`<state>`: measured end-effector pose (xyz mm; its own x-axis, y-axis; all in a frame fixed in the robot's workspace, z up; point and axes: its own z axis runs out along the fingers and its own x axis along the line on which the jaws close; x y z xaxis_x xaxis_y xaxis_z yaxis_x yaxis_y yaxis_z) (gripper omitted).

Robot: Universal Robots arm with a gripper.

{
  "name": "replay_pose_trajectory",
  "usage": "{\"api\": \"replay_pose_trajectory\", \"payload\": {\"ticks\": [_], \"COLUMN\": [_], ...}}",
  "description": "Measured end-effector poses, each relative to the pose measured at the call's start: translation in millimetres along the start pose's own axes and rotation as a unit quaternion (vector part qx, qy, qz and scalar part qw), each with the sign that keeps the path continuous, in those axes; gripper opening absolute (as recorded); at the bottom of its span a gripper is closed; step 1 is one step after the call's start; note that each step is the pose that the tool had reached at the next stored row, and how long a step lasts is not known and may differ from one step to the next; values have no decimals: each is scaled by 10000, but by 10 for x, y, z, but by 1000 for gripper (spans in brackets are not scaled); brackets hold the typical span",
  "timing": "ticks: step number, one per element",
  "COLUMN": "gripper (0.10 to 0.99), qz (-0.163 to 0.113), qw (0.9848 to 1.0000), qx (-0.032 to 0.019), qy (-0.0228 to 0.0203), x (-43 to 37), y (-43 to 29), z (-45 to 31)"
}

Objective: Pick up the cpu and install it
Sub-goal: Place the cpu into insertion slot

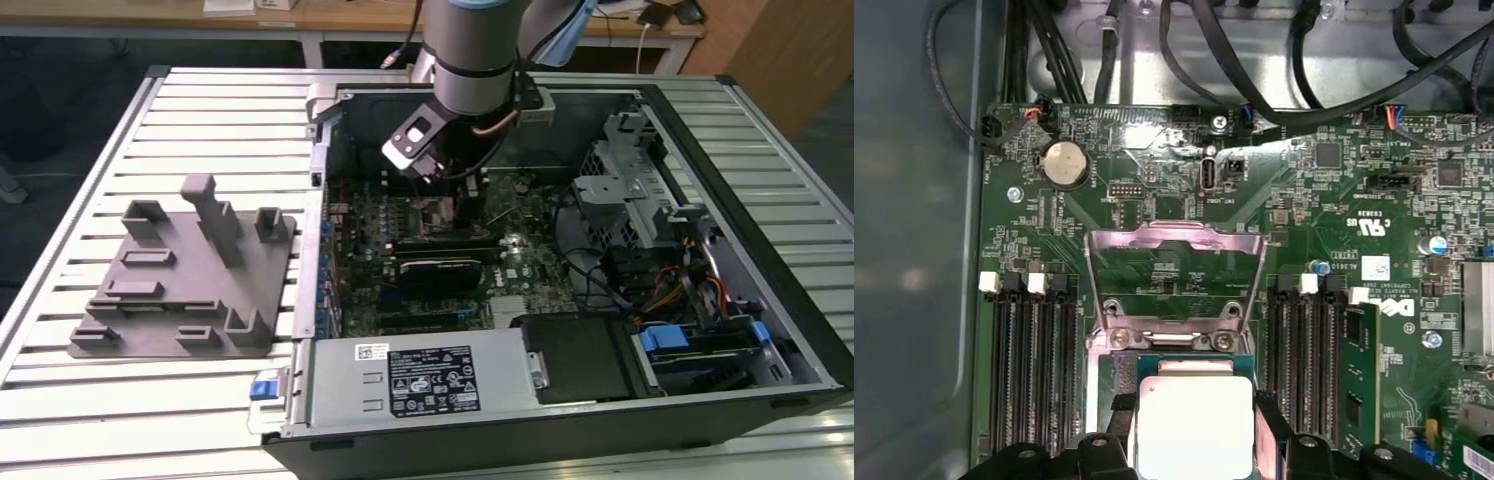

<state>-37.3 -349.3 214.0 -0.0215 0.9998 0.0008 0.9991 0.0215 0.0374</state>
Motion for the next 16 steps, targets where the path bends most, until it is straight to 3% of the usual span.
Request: {"api": "replay_pose_trajectory", "payload": {"ticks": [7, 16], "gripper": [541, 541], "qz": [0, 18], "qw": [10000, 10000], "qx": [0, 0], "qy": [1, -7], "x": [58, 67], "y": [-18, -59], "z": [24, 92]}}
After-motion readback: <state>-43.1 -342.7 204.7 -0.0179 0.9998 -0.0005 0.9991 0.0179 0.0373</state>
